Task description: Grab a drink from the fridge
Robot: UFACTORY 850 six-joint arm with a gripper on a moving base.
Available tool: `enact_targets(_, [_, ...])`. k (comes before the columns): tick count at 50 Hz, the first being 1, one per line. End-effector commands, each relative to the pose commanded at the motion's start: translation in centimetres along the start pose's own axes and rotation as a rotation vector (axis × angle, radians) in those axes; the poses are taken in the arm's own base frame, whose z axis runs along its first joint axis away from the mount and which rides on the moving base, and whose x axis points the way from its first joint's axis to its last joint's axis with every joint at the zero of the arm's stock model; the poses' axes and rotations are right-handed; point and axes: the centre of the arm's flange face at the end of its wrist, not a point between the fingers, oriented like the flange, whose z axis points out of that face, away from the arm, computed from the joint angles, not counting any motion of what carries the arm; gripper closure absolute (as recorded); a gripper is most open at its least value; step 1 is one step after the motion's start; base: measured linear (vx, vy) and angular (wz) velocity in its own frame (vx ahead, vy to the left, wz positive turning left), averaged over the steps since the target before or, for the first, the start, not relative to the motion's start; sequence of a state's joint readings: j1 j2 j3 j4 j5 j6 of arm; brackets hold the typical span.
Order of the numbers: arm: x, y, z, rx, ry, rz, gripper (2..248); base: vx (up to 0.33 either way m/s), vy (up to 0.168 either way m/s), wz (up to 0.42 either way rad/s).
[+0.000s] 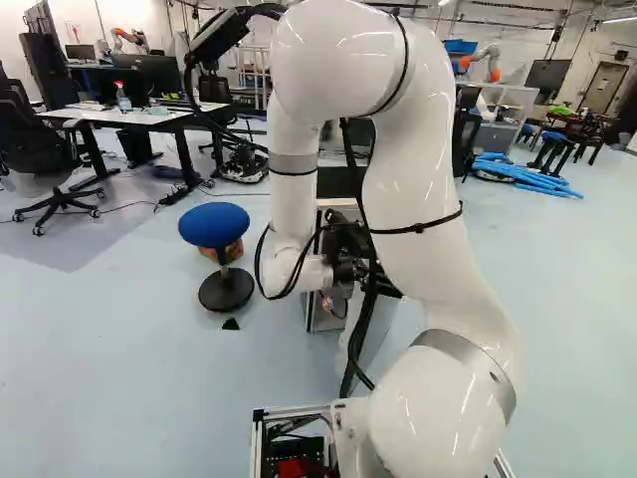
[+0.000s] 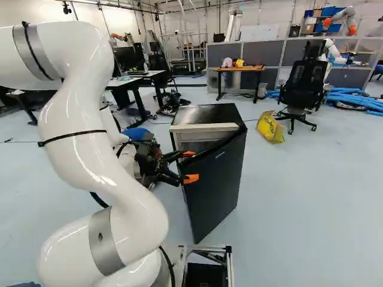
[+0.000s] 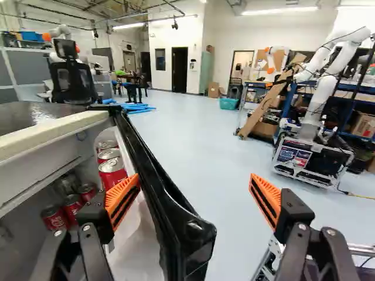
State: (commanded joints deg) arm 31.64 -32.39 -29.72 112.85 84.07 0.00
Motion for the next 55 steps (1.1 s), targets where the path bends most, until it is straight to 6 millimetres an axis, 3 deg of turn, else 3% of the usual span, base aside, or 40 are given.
enact_targets(55, [1.0,-0.8,4.5,-0.497,-0.107,0.140,3,0.000,0.000,0.000])
